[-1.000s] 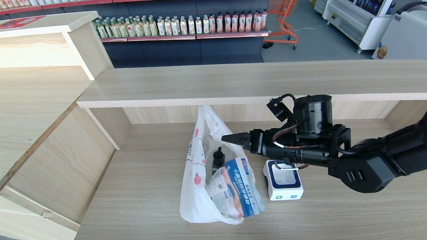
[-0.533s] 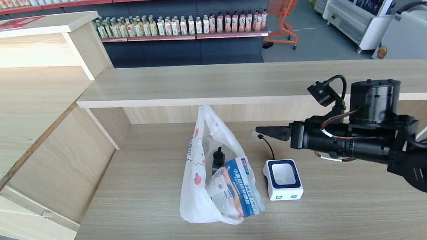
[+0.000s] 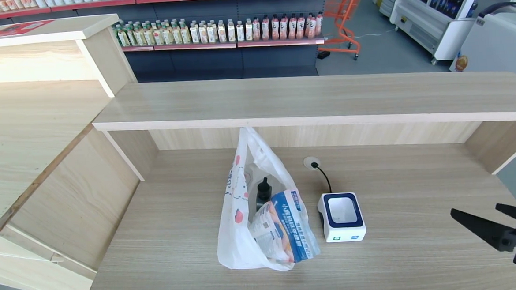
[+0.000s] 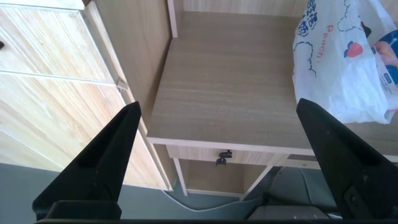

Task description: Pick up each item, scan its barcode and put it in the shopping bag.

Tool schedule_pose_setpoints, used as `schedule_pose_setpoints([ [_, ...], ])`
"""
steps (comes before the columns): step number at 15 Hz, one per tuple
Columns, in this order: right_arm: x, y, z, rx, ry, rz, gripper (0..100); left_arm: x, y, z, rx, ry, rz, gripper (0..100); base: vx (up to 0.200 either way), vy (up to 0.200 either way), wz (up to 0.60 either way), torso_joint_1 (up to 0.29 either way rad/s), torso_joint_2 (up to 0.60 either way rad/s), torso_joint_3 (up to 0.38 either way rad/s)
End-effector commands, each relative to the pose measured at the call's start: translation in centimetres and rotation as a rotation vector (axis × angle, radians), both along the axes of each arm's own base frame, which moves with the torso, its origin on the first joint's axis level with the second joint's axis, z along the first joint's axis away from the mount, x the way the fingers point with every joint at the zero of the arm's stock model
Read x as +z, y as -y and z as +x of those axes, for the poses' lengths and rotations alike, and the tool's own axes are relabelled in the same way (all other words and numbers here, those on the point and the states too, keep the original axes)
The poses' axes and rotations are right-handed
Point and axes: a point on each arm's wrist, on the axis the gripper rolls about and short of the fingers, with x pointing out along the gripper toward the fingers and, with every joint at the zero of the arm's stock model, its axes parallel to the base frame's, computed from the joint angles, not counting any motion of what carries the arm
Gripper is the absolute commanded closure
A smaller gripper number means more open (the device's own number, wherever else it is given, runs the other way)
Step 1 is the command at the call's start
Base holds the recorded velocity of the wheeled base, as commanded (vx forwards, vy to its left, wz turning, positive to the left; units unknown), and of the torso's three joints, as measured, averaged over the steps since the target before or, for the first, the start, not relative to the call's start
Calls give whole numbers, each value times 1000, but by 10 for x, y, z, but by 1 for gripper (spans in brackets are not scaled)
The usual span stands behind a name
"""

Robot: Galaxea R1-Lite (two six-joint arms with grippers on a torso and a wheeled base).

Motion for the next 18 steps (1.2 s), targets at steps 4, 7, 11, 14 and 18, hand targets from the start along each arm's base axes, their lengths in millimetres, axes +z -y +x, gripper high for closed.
schedule_pose_setpoints([
  [4, -82, 18, -117, -248, 176, -111, 0, 0, 0, 0, 0, 0, 0, 0, 0, 0, 0, 0, 0, 0],
  [7, -83, 18, -123, -274, 246, -156, 0, 0, 0, 0, 0, 0, 0, 0, 0, 0, 0, 0, 0, 0],
  [11, -83, 18, -127, -292, 299, -134, 0, 0, 0, 0, 0, 0, 0, 0, 0, 0, 0, 0, 0, 0],
  [14, -83, 18, -127, -293, 300, -128, 0, 0, 0, 0, 0, 0, 0, 0, 0, 0, 0, 0, 0, 0],
  [18, -81, 18, -127, -300, 320, -130, 0, 0, 0, 0, -1, 0, 4, 0, 0, 0, 0, 0, 0, 0],
])
